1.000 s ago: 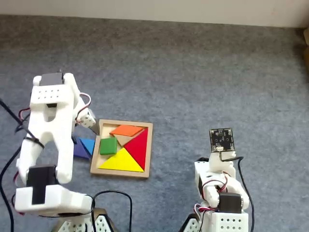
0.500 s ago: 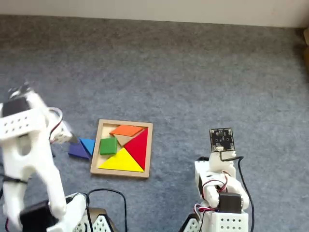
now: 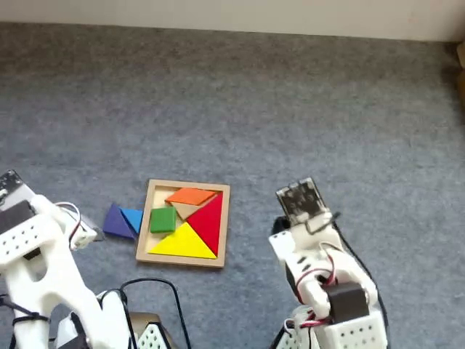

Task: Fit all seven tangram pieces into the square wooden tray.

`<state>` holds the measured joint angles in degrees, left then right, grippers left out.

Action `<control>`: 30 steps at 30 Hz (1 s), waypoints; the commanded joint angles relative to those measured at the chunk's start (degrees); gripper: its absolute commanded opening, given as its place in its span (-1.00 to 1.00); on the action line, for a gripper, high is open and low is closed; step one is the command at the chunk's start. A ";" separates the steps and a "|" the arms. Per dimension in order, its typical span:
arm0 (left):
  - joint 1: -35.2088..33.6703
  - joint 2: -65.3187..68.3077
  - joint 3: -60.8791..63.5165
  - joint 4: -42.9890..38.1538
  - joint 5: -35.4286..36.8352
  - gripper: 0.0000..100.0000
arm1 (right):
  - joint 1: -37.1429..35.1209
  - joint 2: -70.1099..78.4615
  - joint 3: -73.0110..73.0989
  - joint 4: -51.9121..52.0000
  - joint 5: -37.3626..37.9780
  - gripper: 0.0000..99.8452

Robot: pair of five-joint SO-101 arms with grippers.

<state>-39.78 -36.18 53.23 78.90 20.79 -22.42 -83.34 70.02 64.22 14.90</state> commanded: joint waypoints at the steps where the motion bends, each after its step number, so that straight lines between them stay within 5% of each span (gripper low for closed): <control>1: -0.92 -1.71 1.71 -2.99 0.00 -0.50 | -7.69 14.73 -13.93 -1.27 -2.90 -0.98; 7: -0.92 -1.71 2.24 -2.90 0.00 -0.50 | -25.98 29.67 -24.04 -5.05 -3.16 -0.98; 13: -0.92 -1.71 2.68 -2.90 0.00 -0.50 | -36.09 41.36 -24.57 -17.98 -3.16 -0.98; 22: -2.51 -1.71 2.59 -2.90 0.00 -0.50 | -38.11 60.35 -26.59 -34.33 -3.16 -0.98; 30: -4.35 -1.98 2.51 -2.99 0.00 -0.50 | -37.93 75.82 -37.93 -37.76 -3.16 -0.99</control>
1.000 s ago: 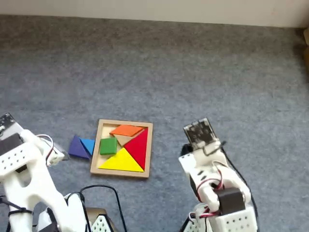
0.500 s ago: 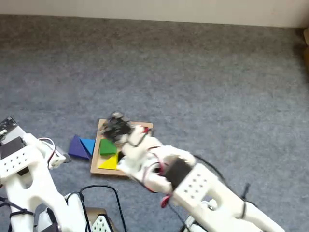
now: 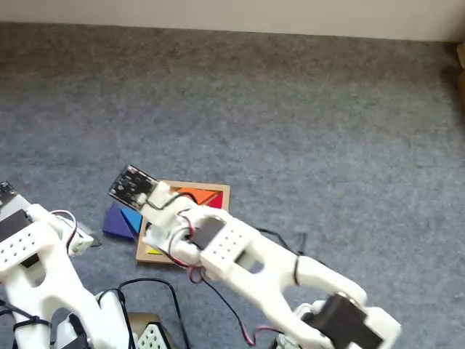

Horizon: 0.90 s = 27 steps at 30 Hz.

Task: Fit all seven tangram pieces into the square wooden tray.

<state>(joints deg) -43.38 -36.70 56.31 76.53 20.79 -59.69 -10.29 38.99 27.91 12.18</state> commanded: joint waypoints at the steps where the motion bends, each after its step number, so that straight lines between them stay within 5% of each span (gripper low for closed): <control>1: -0.75 -1.45 -0.57 -0.62 0.00 -0.50 | -0.66 4.62 -8.48 -1.45 -0.44 -0.99; 16: -0.48 -1.19 -0.48 -0.62 0.00 -0.50 | -0.40 20.35 -14.73 -0.48 -0.18 -0.99; 27: -0.48 -1.19 -0.40 -0.62 0.00 -0.50 | 1.63 20.00 -19.03 23.16 0.00 -0.99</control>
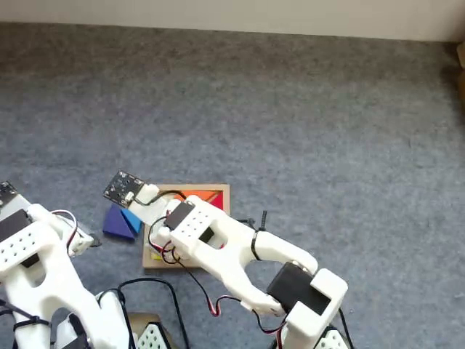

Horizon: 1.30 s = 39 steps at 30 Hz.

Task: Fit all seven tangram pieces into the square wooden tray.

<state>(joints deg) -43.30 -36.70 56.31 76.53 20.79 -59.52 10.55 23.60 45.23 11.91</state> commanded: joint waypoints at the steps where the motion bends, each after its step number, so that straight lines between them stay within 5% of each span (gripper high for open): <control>1: -0.57 -1.19 -0.40 -0.62 0.00 -0.50 | 1.45 -0.84 -5.32 7.60 0.26 -0.99; 13: -0.48 -1.19 -0.48 -0.62 0.00 -0.50 | 2.77 -0.40 -22.29 15.08 0.26 -0.99; 29: -0.57 -1.19 -0.40 -0.62 0.00 -0.50 | 5.14 -0.13 -5.58 2.15 0.26 -0.99; 39: -0.75 -1.54 -0.48 -0.62 0.00 -0.50 | 3.65 -1.19 -9.98 6.90 -0.09 -0.98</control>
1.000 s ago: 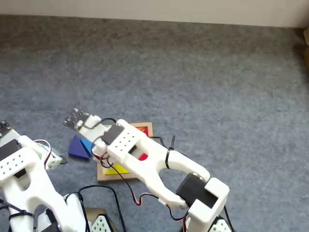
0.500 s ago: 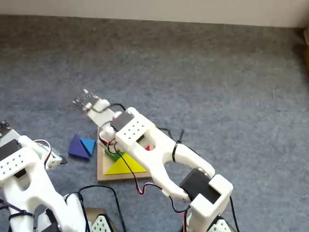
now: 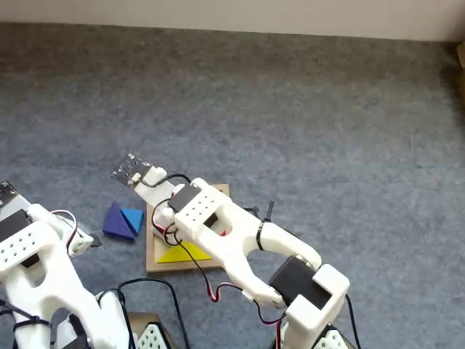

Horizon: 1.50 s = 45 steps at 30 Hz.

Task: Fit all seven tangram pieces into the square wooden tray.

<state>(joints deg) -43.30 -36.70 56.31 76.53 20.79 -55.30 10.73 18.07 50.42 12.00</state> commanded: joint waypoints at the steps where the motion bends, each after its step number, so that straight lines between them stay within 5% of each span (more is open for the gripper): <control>1: -0.75 -1.54 -0.48 -0.62 0.00 -0.50 | -0.57 -1.54 -6.37 2.95 -0.26 -0.98; 11: -0.75 -1.54 -0.57 -0.62 0.00 -0.50 | -5.14 -1.45 -24.84 9.27 -8.44 -0.67; 19: -1.10 -1.54 -0.75 -0.62 0.09 -0.50 | -9.27 6.99 -27.30 8.04 -9.23 -0.67; 29: -11.47 -1.54 -3.38 -0.18 0.09 -0.50 | -8.31 16.40 -32.31 7.78 -12.57 -0.67; 45: -11.56 -1.54 -3.30 -0.26 0.09 -0.50 | -6.99 28.09 -41.63 8.13 -12.48 -0.67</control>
<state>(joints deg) -54.11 -36.70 56.31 76.53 20.79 -63.30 39.03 -21.14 59.12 -0.04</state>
